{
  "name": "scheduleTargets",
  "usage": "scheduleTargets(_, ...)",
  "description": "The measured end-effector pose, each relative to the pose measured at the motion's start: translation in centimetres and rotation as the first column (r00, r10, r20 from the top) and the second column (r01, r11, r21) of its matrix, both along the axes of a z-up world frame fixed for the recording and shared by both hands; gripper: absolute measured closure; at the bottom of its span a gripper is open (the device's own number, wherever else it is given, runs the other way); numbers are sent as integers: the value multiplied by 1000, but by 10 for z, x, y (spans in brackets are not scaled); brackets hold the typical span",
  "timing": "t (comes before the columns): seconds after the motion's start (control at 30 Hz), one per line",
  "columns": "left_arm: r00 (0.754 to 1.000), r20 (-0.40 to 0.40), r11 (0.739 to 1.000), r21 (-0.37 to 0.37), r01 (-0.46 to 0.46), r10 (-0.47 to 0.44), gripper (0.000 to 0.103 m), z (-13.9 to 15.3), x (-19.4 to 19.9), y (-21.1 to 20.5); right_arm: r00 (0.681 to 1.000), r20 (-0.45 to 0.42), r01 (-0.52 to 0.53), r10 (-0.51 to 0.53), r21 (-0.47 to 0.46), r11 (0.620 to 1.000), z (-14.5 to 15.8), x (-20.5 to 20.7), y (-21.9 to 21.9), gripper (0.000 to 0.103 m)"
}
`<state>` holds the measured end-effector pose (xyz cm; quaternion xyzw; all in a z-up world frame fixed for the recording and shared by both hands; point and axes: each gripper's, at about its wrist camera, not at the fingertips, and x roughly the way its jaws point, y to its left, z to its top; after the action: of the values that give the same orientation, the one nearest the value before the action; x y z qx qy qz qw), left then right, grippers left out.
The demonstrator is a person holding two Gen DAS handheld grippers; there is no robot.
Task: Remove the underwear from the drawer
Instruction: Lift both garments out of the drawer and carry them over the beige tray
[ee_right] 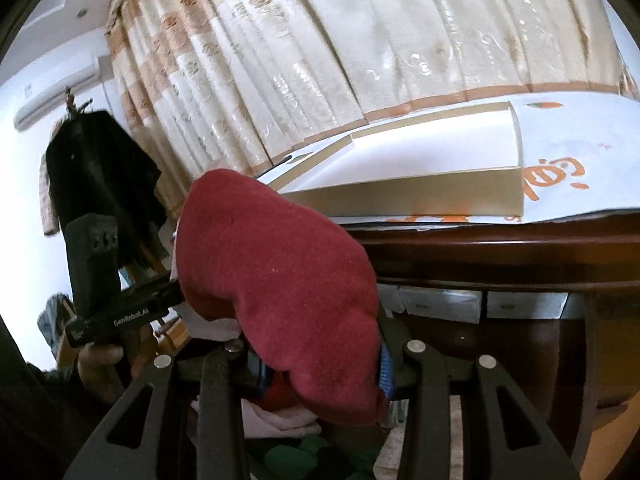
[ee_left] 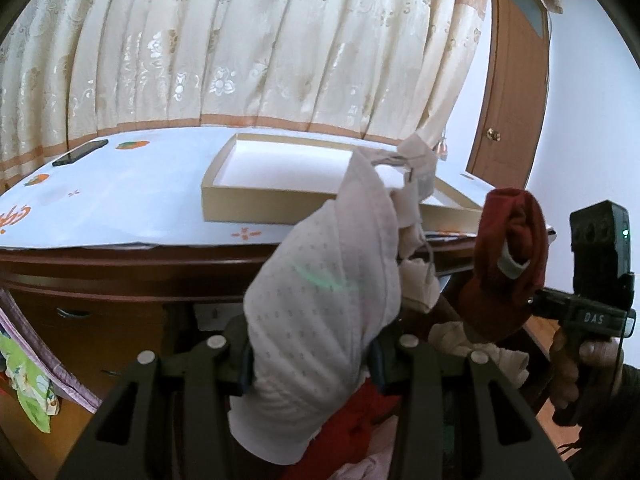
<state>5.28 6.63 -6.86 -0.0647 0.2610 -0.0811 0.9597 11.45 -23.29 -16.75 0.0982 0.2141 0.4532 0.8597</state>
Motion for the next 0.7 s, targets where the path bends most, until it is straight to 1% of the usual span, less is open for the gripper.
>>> scheduleTargets(0.1,1000,19,1000,2,4,-4,61,10,2,-2,999,-38,-3,4,31,1000,0,3,-1,61)
scheduleTargets(0.33,998,59,1000,1,27,-27,61,30,12,-9,999,-38,-33,35,72,997,18,1,3,61)
scheduleTargets(0.43,998,65,1000,-2,27,-27,61,34,17,-11,998,-55,-37,43,99,994,21,3,2,61)
scheduleTargets(0.7,997,75,1000,-9,26,-25,61,37,22,-12,996,-78,-34,43,115,993,18,6,3,61)
